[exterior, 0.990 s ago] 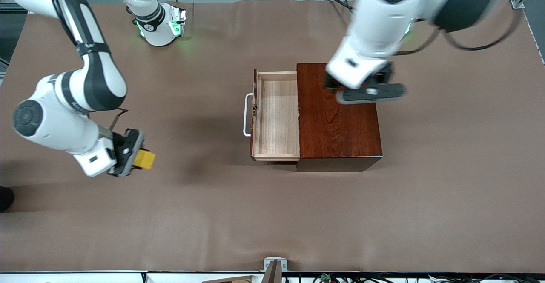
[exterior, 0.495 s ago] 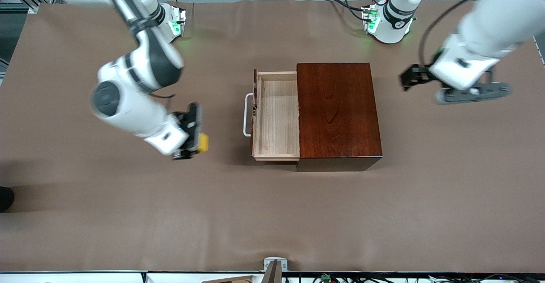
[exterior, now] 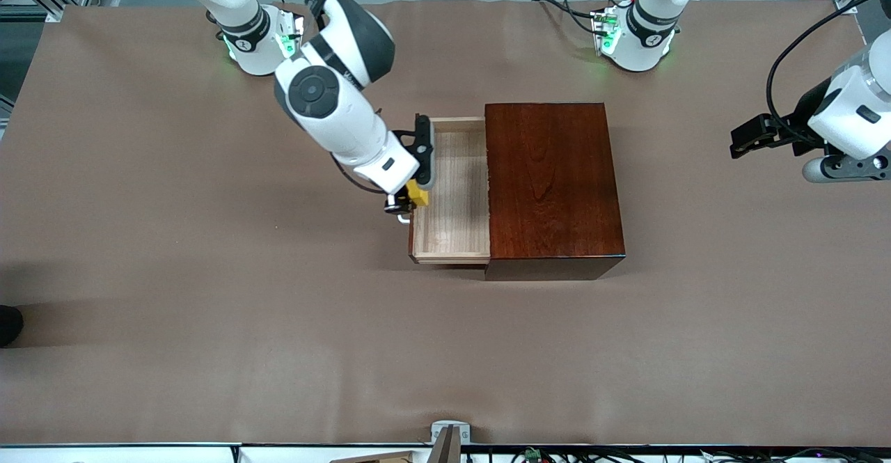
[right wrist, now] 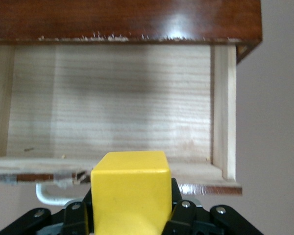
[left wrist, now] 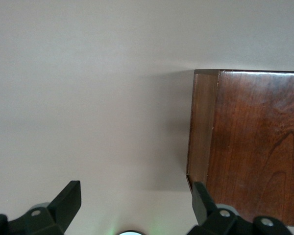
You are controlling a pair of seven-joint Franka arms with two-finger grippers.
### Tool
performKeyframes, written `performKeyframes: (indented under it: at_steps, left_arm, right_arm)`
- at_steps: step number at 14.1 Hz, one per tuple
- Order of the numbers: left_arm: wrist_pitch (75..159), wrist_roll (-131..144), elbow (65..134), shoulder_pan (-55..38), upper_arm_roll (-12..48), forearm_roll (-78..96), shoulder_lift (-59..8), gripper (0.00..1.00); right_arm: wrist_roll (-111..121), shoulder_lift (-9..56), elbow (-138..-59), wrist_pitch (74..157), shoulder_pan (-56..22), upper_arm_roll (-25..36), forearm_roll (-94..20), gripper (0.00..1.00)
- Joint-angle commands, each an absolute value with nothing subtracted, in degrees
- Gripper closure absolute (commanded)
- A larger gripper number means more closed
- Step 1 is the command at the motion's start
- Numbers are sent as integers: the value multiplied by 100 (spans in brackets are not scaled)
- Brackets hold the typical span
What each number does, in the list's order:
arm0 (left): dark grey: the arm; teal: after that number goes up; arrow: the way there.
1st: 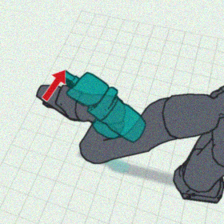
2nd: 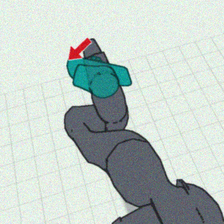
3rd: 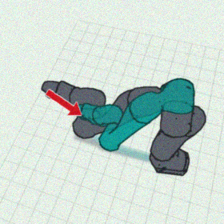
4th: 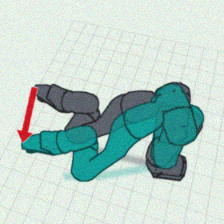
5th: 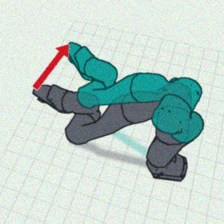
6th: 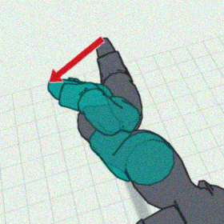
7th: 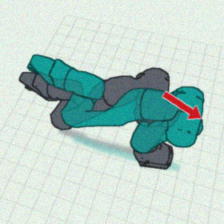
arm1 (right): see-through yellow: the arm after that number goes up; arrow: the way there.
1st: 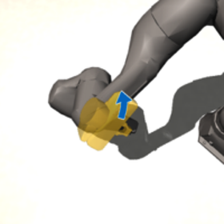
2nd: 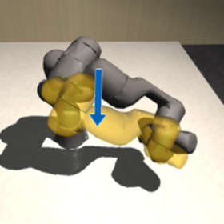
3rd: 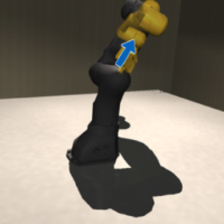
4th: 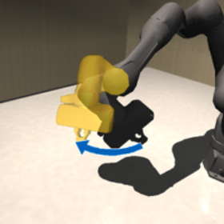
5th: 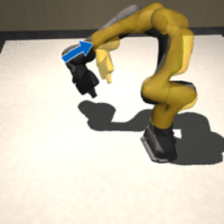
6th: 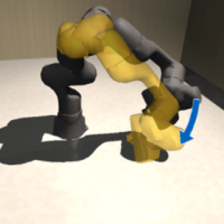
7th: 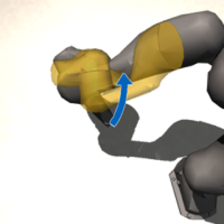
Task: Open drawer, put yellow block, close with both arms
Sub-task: 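Lower the yellow cube into the open drawer and open the right gripper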
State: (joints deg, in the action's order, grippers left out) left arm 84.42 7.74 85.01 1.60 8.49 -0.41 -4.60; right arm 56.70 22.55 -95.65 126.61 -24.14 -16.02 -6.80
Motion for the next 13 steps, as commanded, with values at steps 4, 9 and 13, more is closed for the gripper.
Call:
performKeyframes:
  at_steps: [4, 9, 13]
  left_arm:
    - [8763, 229, 8692, 360, 888, 53, -316, 0]
    - [8780, 307, 8684, 343, 888, 62, -369, 0]
    - [8833, 387, 8675, 299, 896, 62, -431, 0]
  right_arm:
    - [5126, 2575, -9519, 12876, -2891, -1512, -335, 100]
    - [4729, 2952, -9343, 12894, -3102, -1512, -79, 100]
    - [4658, 3260, -9150, 12902, -3216, -1503, -70, 100]
